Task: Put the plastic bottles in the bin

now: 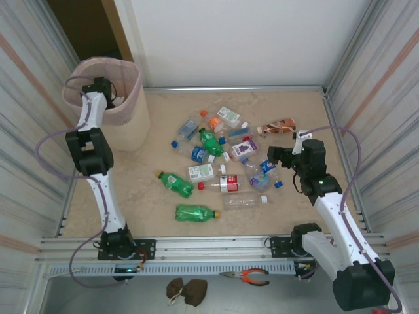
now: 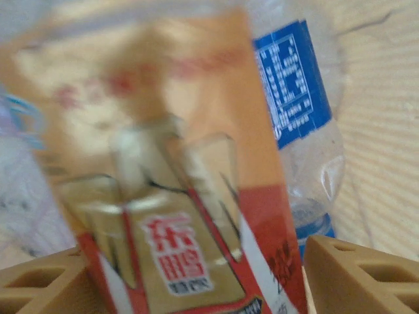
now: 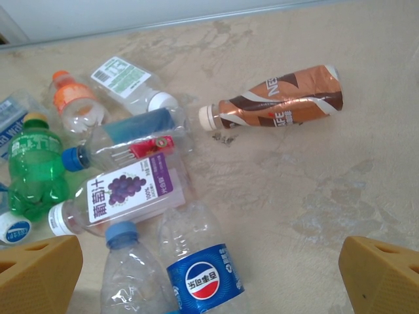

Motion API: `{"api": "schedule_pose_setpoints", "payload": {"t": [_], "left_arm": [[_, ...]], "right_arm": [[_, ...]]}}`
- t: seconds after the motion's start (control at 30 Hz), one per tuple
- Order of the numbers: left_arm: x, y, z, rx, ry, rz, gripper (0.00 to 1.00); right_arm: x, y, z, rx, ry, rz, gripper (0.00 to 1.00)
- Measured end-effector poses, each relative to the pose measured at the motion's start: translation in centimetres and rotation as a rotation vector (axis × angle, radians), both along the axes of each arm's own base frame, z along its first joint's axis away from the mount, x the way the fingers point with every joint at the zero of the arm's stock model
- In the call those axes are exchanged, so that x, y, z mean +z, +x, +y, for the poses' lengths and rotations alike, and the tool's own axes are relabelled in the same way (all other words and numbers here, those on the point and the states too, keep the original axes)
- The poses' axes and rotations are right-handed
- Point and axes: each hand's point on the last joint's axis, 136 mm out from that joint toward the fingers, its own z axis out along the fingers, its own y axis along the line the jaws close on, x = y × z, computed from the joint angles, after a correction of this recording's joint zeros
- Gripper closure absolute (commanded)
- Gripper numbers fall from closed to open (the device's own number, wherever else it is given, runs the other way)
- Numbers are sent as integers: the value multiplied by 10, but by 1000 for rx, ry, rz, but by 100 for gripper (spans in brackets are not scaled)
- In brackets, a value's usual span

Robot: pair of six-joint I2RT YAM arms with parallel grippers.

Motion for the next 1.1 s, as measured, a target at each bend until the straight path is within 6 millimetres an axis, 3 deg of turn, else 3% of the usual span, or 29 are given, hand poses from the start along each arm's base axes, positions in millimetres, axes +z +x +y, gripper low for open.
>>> {"api": "schedule_pose_setpoints", "payload": {"t": [0.3,0.5,0.73,0.9,1.1], "left_arm": [[24,-1,-11,4,-31,-55,22],[64,1,-15,6,-35,-154,21],[125,-6,-26,-3,-85,-301,21],[152,-13,-32,-8,-115,-369,21],[184,-23,-37,-8,-160,-441,21]], "right_arm": [[0,0,0,2,0,-1,1],[-1,-1,2,8,0,5,1],[-7,-6,2,9,-3,57,1],[-5,-2,4,12,-4,87,1],[-18,2,9,30,0,179,4]]}}
